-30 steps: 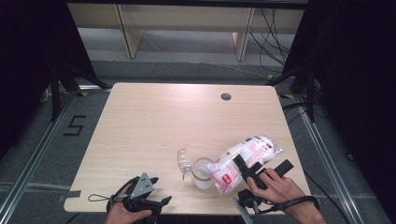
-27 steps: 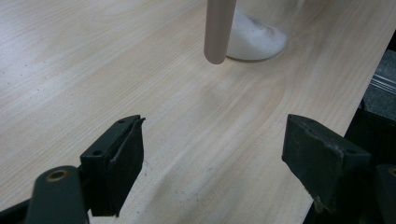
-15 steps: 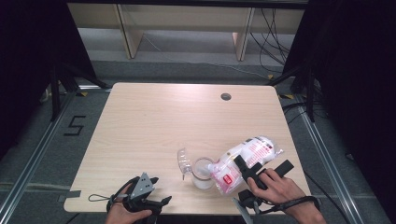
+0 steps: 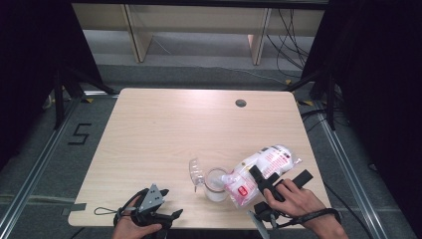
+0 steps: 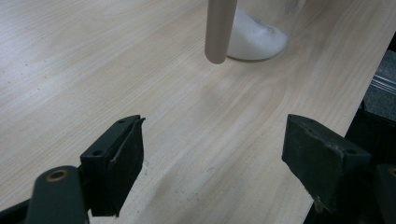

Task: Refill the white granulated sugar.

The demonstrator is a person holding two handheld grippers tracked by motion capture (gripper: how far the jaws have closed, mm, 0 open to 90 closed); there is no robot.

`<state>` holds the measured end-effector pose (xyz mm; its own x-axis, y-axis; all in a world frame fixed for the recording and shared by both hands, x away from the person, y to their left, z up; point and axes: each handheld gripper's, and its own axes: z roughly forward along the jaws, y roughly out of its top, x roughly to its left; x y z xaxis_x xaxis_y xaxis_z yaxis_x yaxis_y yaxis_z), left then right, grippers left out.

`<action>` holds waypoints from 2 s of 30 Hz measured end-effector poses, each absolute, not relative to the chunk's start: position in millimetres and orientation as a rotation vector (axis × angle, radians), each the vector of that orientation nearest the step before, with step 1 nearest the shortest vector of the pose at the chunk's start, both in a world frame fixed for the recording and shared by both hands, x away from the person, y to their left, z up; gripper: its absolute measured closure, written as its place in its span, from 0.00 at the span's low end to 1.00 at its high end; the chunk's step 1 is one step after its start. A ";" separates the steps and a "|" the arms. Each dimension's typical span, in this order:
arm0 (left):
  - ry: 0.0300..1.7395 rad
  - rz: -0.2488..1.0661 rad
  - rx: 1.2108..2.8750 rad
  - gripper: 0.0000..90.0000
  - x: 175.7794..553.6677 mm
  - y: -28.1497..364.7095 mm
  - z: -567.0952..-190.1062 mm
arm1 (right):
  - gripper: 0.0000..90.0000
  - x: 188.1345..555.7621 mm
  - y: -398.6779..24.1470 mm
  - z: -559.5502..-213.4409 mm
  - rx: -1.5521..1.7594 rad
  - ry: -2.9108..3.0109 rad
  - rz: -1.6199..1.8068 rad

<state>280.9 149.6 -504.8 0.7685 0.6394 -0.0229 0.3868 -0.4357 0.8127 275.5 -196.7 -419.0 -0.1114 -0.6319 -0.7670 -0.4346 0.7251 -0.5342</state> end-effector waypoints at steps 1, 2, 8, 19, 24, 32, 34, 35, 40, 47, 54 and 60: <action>0.765 0.365 2.080 0.23 280.9 149.8 -504.6 | 0.75 275.5 -196.7 -418.9 -0.851 1.741 -0.205; 0.764 0.366 2.079 0.23 281.0 149.9 -504.4 | 0.75 275.2 -196.7 -418.4 -0.850 1.737 -0.204; 0.770 0.362 2.069 0.23 281.3 149.0 -505.5 | 0.75 275.0 -197.1 -416.8 -0.850 1.729 -0.195; 0.764 0.362 2.074 0.23 281.4 149.6 -505.2 | 0.75 276.0 -199.5 -419.0 -0.847 1.739 -0.194; 0.770 0.367 2.073 0.23 281.3 149.1 -505.3 | 0.75 275.6 -199.1 -418.8 -0.852 1.735 -0.193; 0.772 0.362 2.071 0.23 281.1 148.6 -505.6 | 0.75 276.0 -197.9 -419.9 -0.853 1.737 -0.198; 0.773 0.362 2.067 0.23 280.8 148.4 -505.8 | 0.75 278.6 -193.4 -414.0 -0.970 1.708 -0.284; 0.769 0.368 2.074 0.23 281.0 149.1 -505.5 | 0.75 278.4 -193.2 -413.7 -0.968 1.703 -0.288; 0.772 0.367 2.063 0.23 281.3 148.7 -506.1 | 0.75 279.8 -191.0 -412.8 -0.995 1.692 -0.302; 0.761 0.371 2.084 0.23 281.8 150.5 -505.2 | 0.76 280.8 -188.1 -411.9 -0.990 1.697 -0.299; 0.759 0.370 2.089 0.23 281.8 150.6 -504.8 | 0.76 281.0 -186.9 -409.4 -1.010 1.690 -0.314; 0.762 0.371 2.084 0.23 281.8 150.5 -505.2 | 0.76 282.0 -187.2 -407.7 -1.002 1.692 -0.329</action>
